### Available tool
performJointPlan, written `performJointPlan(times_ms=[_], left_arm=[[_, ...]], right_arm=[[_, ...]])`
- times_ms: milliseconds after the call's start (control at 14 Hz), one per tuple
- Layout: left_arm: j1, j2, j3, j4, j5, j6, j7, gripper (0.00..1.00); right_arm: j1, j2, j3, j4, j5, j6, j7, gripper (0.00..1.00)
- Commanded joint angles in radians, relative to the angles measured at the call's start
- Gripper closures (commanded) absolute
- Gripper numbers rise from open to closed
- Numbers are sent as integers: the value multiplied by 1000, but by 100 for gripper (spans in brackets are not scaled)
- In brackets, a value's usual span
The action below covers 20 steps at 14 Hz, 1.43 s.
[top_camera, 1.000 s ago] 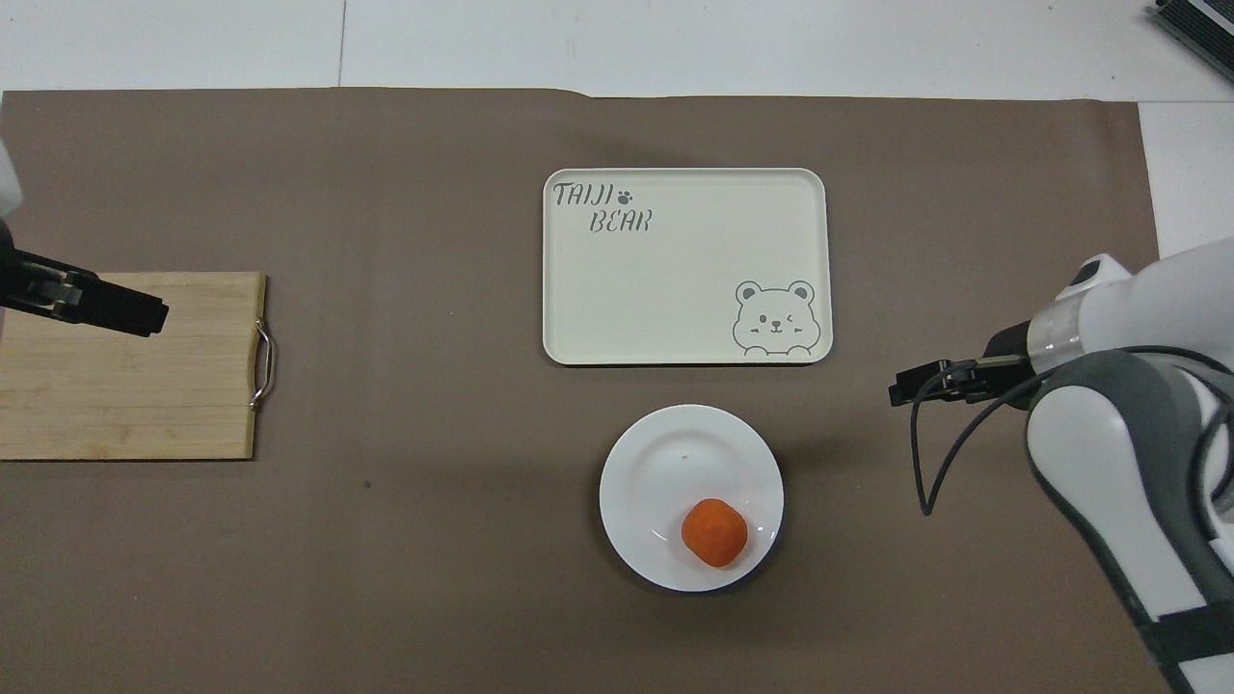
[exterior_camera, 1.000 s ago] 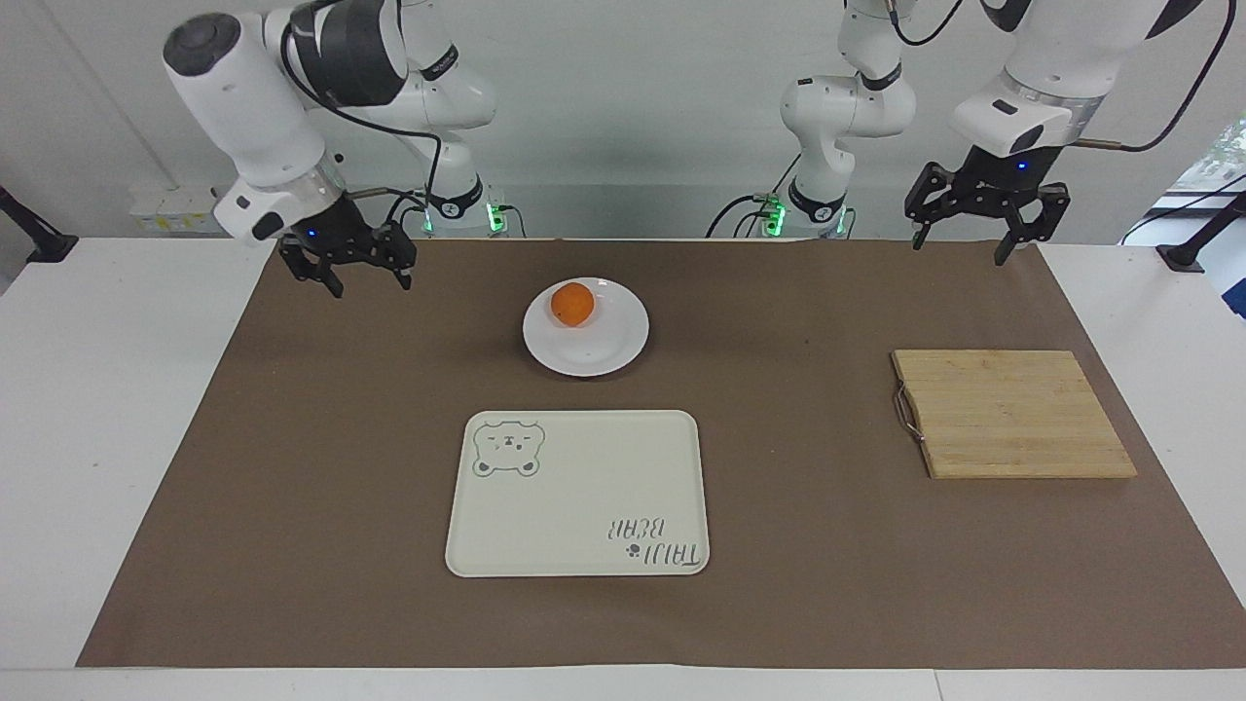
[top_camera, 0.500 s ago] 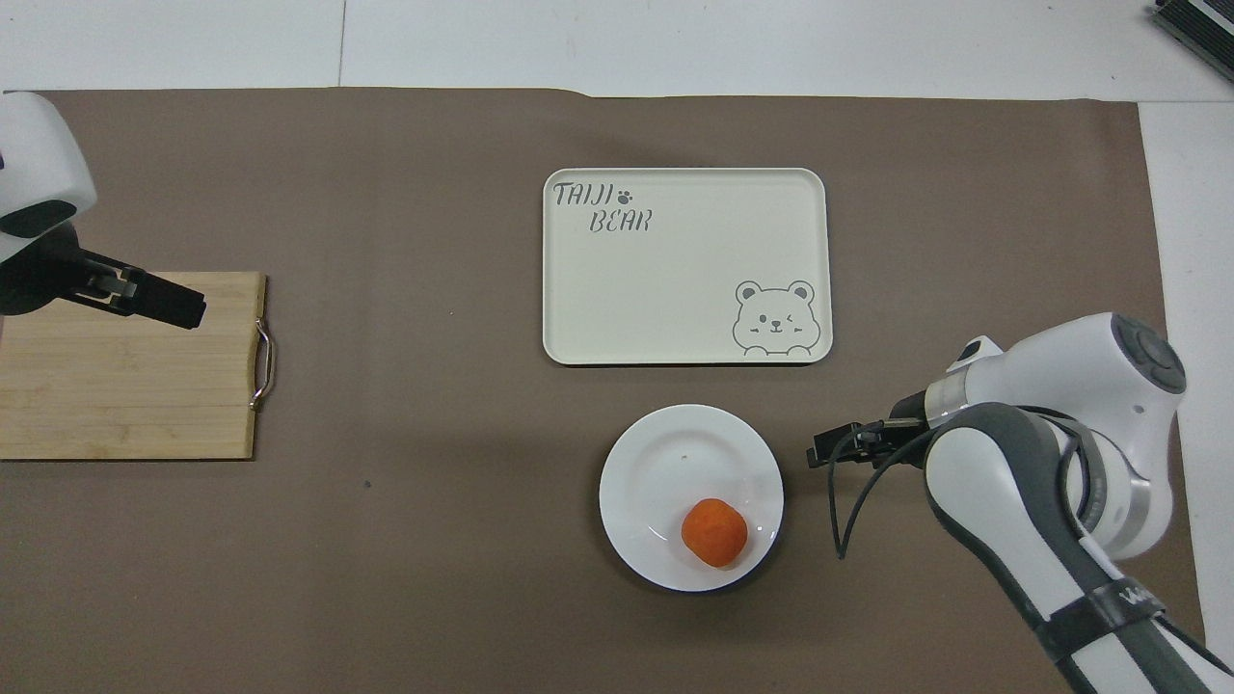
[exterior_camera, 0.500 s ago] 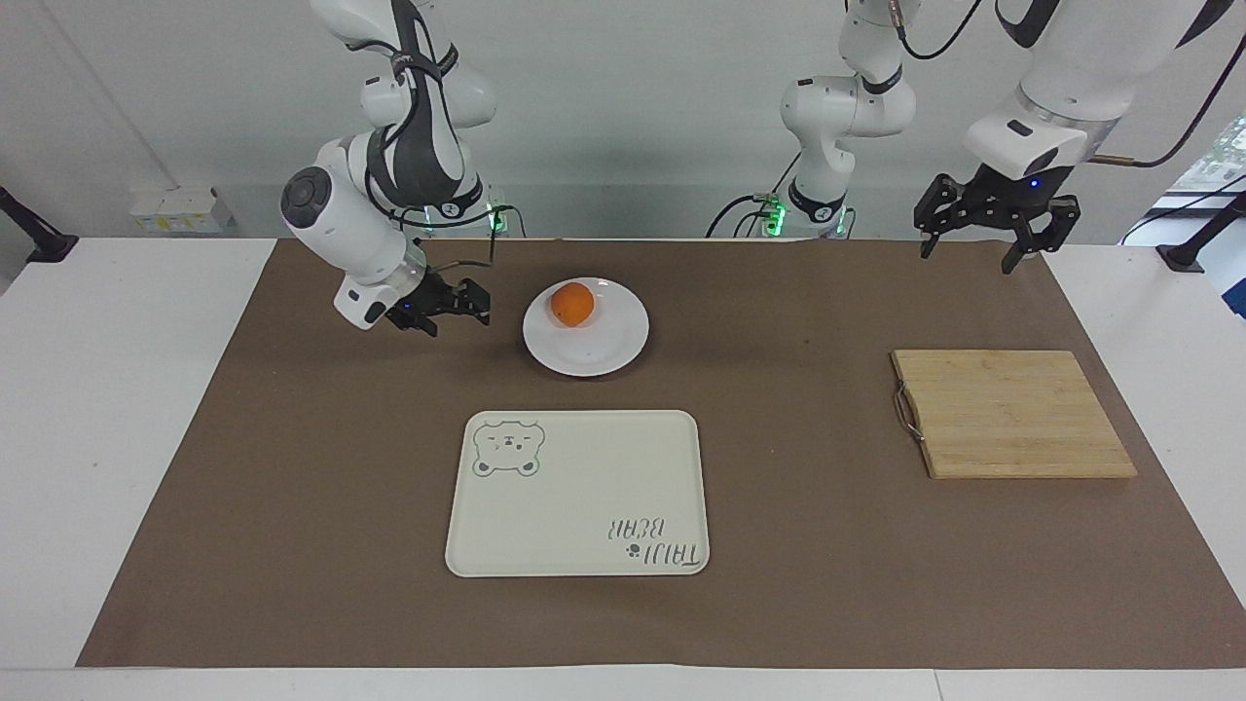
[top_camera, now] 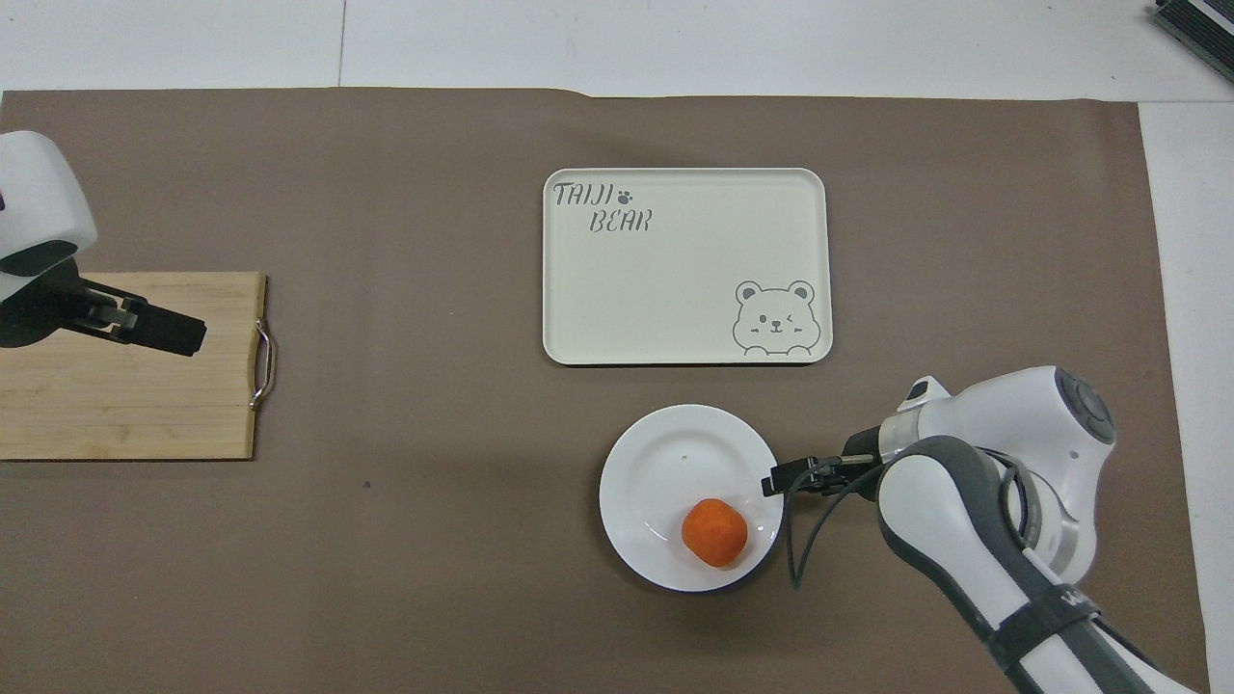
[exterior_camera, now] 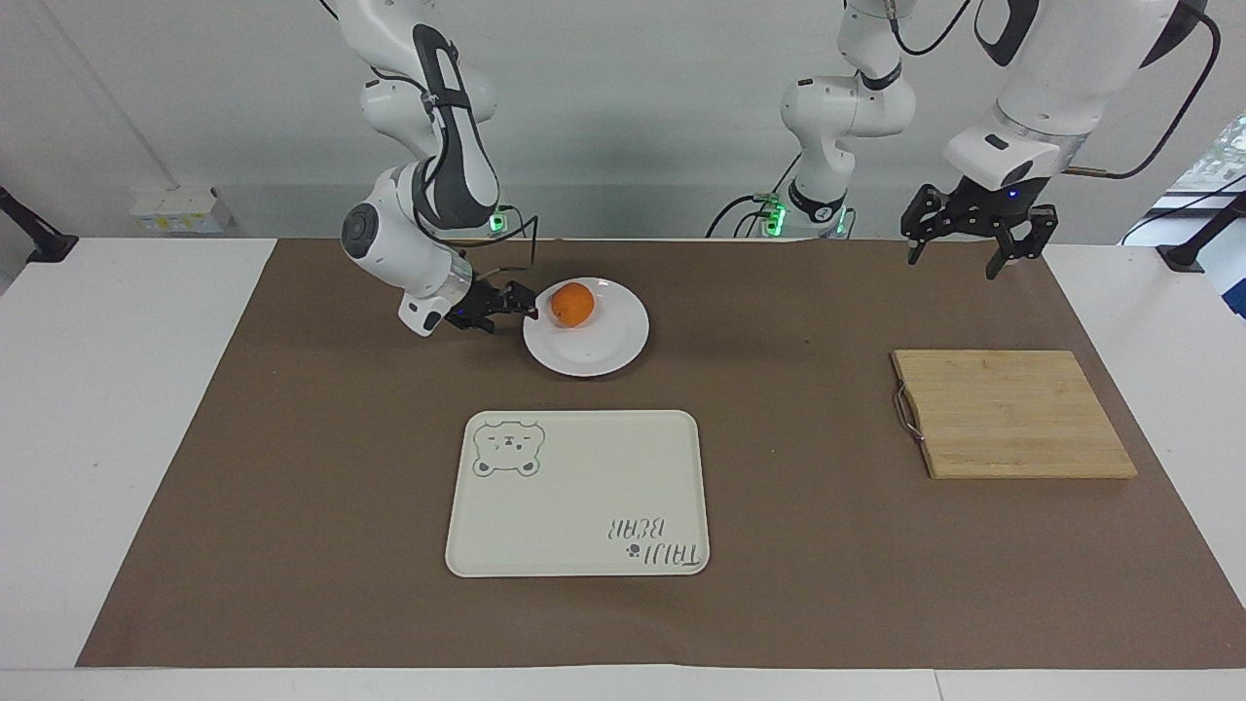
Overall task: Place orange and plate with both arms
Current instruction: 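Reach the right gripper to the plate rim and grip it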
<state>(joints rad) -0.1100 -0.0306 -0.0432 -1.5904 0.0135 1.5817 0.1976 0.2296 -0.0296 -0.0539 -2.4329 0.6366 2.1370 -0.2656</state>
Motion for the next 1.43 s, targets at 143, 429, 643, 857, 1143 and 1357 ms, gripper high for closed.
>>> performJointPlan(times_ms=[143, 429, 643, 857, 1143, 1357], left_arm=[[16, -28, -7, -33, 5, 11, -4, 0], [21, -6, -7, 18, 9, -55, -6, 0], [19, -5, -6, 18, 0, -60, -6, 0], [44, -6, -6, 15, -15, -58, -4, 0], [61, -9, -6, 12, -32, -72, -26, 0], [59, -9, -7, 10, -32, -69, -81, 0]], right_arm=[[13, -18, -4, -64, 70, 35, -53, 0], [34, -15, -4, -89, 107, 37, -52, 1], [47, -15, -4, -93, 110, 38, -47, 14], [47, -12, -4, -100, 110, 44, -52, 45], [48, -7, -4, -103, 110, 50, -49, 84], [48, 0, -4, -97, 110, 52, -41, 100]])
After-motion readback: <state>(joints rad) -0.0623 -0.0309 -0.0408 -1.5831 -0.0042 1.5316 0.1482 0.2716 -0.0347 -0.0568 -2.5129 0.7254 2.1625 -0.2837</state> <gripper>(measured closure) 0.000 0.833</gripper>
